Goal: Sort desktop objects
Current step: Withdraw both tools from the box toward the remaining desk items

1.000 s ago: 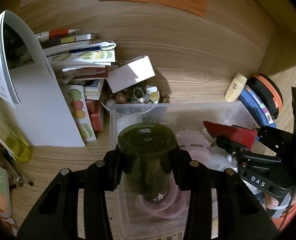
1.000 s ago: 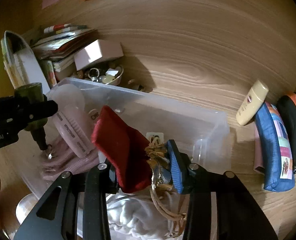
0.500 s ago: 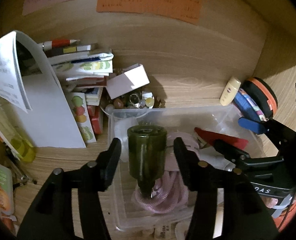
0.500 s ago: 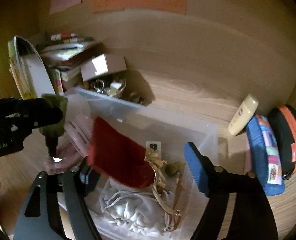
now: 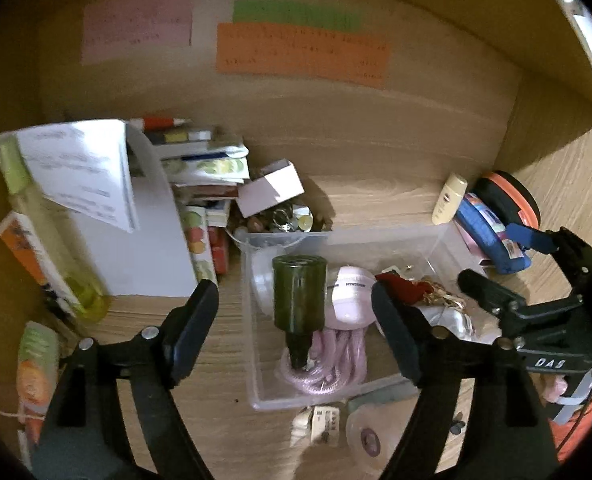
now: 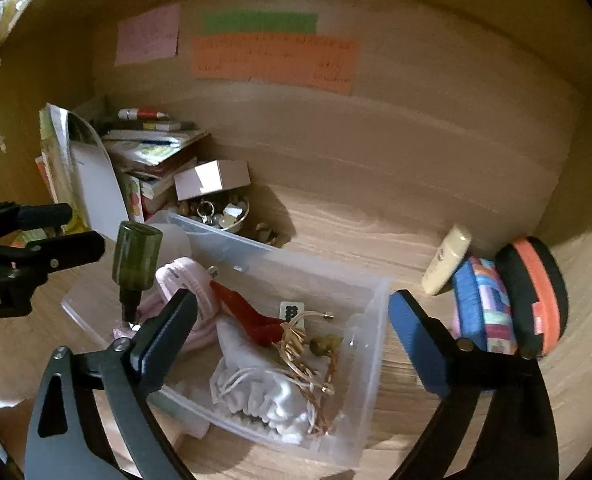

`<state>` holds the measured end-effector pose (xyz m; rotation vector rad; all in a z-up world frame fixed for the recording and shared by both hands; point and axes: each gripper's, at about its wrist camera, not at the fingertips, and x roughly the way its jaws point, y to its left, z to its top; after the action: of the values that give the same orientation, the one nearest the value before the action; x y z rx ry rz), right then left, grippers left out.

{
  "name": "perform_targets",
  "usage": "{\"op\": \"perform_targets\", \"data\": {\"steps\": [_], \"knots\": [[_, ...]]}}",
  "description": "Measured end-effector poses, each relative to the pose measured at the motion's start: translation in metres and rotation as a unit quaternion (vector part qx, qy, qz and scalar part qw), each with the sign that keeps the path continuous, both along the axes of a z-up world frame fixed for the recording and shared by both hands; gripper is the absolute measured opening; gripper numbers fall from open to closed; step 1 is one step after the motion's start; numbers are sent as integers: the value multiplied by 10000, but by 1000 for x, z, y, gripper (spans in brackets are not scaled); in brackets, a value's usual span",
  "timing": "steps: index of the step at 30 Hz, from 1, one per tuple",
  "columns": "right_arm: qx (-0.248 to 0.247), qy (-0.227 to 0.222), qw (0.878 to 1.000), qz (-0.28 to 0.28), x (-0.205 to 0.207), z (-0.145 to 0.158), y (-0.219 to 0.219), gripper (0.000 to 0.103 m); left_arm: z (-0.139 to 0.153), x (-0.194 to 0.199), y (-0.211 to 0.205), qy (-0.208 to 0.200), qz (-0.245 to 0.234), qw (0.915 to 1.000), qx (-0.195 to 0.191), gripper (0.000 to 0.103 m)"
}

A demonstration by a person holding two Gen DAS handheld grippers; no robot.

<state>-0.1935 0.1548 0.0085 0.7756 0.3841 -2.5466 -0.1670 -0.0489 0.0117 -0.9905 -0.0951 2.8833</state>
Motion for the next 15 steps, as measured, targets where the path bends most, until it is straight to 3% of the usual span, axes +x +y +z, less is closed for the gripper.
{"op": "perform_targets", "data": {"steps": [3,8,15], "knots": [[10,107,9999,-66,10,6,7,96,6,14,-1,105,50,9999,-71,86],[-38,209,9997,-153,26,12,24,97,9,35,-1,226,139,9993,-254,87],[36,228,9992,-335,45,8,51,97,-7,52,-4,14,208,9989,-431,87]]}}
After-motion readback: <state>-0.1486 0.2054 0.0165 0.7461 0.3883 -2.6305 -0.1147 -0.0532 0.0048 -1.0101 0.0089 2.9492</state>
